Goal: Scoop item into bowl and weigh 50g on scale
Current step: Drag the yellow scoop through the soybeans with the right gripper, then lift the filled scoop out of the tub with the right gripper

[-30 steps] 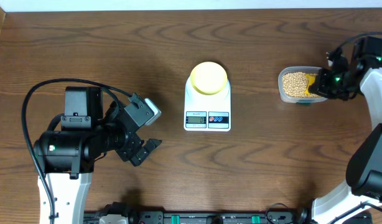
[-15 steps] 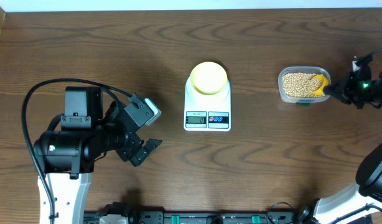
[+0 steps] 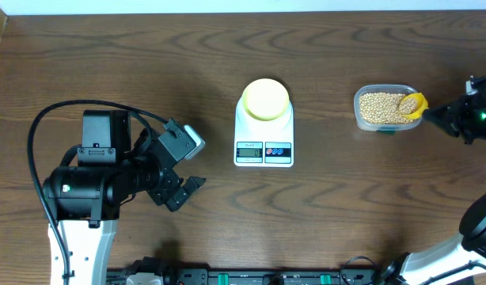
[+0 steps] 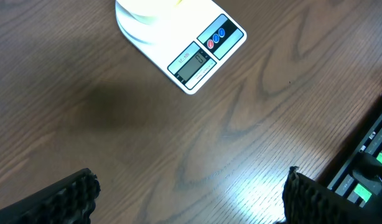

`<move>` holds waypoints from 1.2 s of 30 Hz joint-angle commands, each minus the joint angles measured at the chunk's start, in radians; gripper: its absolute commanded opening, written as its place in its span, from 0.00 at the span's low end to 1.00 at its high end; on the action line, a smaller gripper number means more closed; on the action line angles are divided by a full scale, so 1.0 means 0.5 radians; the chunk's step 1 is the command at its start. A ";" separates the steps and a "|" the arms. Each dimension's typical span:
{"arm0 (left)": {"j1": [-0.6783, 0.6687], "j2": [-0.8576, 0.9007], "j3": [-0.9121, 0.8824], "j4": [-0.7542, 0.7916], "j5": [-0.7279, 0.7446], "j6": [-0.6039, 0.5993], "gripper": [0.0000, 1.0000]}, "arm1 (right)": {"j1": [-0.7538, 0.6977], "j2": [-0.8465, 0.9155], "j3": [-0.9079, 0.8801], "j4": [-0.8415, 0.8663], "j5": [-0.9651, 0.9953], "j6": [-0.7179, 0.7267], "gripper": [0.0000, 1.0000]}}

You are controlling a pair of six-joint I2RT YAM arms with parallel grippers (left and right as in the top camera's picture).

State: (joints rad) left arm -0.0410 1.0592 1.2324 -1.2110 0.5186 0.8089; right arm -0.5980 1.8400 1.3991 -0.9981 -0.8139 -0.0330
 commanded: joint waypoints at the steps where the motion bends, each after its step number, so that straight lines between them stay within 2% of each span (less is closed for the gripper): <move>1: 0.007 -0.002 0.004 -0.005 0.026 0.011 0.96 | -0.049 0.021 -0.013 -0.020 -0.185 -0.072 0.01; 18: 0.007 -0.002 0.004 -0.005 0.026 0.011 0.96 | -0.024 0.021 -0.013 -0.100 -0.542 -0.070 0.01; 26: 0.007 -0.002 0.004 -0.005 0.025 0.011 0.96 | 0.279 0.021 -0.013 -0.076 -0.616 -0.015 0.01; 36: 0.007 -0.002 0.004 -0.005 0.026 0.011 0.96 | 0.796 0.021 -0.013 0.347 -0.616 0.466 0.01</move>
State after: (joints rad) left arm -0.0410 1.0592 1.2327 -1.2106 0.5186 0.8089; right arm -0.2516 1.8420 1.3960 -0.8612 -1.0863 0.1047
